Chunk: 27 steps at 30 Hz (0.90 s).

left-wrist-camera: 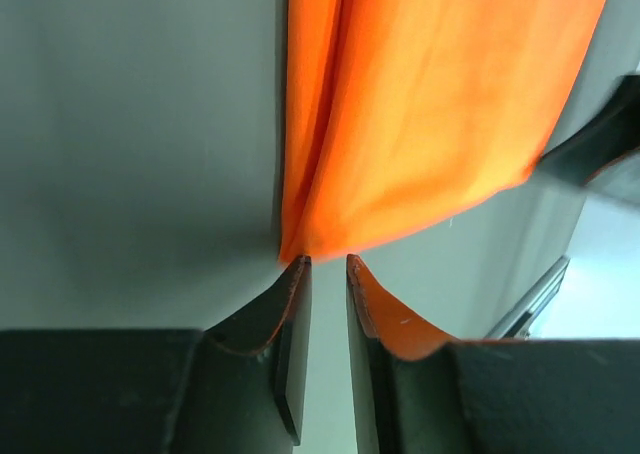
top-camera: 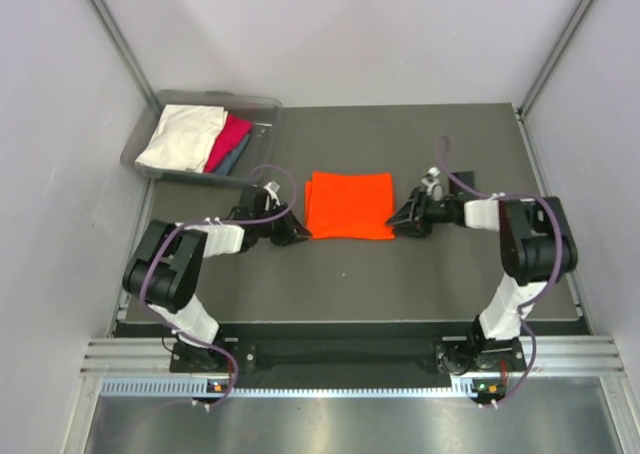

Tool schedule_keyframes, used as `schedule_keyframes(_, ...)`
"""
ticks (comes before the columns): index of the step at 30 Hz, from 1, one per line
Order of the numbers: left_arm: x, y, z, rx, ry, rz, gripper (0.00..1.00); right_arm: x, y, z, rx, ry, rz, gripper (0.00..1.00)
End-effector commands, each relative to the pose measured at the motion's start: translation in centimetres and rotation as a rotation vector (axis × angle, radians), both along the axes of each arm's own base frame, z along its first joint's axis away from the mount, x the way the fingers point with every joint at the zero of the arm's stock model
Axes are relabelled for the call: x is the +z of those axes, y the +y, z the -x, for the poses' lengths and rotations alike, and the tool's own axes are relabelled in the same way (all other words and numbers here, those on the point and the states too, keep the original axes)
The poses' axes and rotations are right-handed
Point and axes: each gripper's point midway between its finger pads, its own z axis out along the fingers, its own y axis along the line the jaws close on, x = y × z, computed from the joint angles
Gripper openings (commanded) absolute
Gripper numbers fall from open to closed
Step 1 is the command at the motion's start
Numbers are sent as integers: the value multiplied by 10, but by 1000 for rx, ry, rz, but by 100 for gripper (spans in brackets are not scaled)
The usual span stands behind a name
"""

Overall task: Fold and stack the t-shirts
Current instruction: Fold the tshirt

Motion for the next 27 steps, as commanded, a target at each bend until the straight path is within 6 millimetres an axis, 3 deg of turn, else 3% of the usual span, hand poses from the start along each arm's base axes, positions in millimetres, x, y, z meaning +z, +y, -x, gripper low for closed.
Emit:
schedule_keyframes(1, 24, 12, 13, -9, -58, -36, 26, 29, -34, 1, -25, -124, 54, 48)
schedule_keyframes(2, 42, 12, 12, 1, -98, -20, 27, 37, -36, -1, -33, -150, 56, 48)
schedule_keyframes(6, 75, 6, -2, 48, -158, 46, 29, 42, -29, -16, -62, -165, 28, 50)
schedule_keyframes(7, 89, 1, -13, 50, -186, 67, 29, 49, -24, -27, -55, -194, 15, 50)
schedule_keyframes(8, 83, -2, -21, 46, -168, 63, 29, 41, -22, -33, -51, -169, 15, 50)
schedule_keyframes(9, 85, -6, -29, 37, -170, 66, 32, 50, -20, -48, -49, -204, 14, 50)
schedule_keyframes(10, 102, -11, -46, 28, -218, 78, 35, 52, -18, -55, -47, -212, 11, 50)
schedule_keyframes(11, 89, -15, -56, 15, -196, 69, 37, 47, -18, -63, -46, -200, 10, 52)
schedule_keyframes(13, 95, -18, -81, -4, -226, 16, 42, 58, -21, -87, -54, -232, 35, 56)
schedule_keyframes(14, 74, -18, -91, -11, -188, -27, 44, 48, -25, -87, -47, -195, 72, 61)
schedule_keyframes(15, 69, -18, -100, -20, -187, -59, 45, 58, -27, -103, -50, -238, 98, 63)
schedule_keyframes(16, 72, -14, -114, -26, -193, -121, 52, 56, -31, -110, -50, -260, 140, 66)
schedule_keyframes(17, 53, -14, -121, -35, -160, -153, 53, 49, -31, -114, -44, -243, 155, 67)
schedule_keyframes(18, 50, -15, -128, -45, -161, -169, 54, 55, -30, -122, -39, -249, 164, 68)
schedule_keyframes(19, 56, -13, -143, -36, -200, -205, 55, 50, -33, -126, -29, -257, 203, 70)
schedule_keyframes(20, 44, -11, -145, -37, -173, -230, 56, 39, -35, -130, -24, -238, 230, 70)
schedule_keyframes(22, 47, -8, -159, -24, -201, -262, 56, 38, -38, -138, -21, -237, 266, 71)
schedule_keyframes(23, 38, -5, -161, -15, -183, -286, 56, 31, -39, -141, -15, -230, 273, 71)
schedule_keyframes(27, 35, -3, -171, 5, -195, -310, 54, 22, -36, -151, -5, -222, 276, 66)
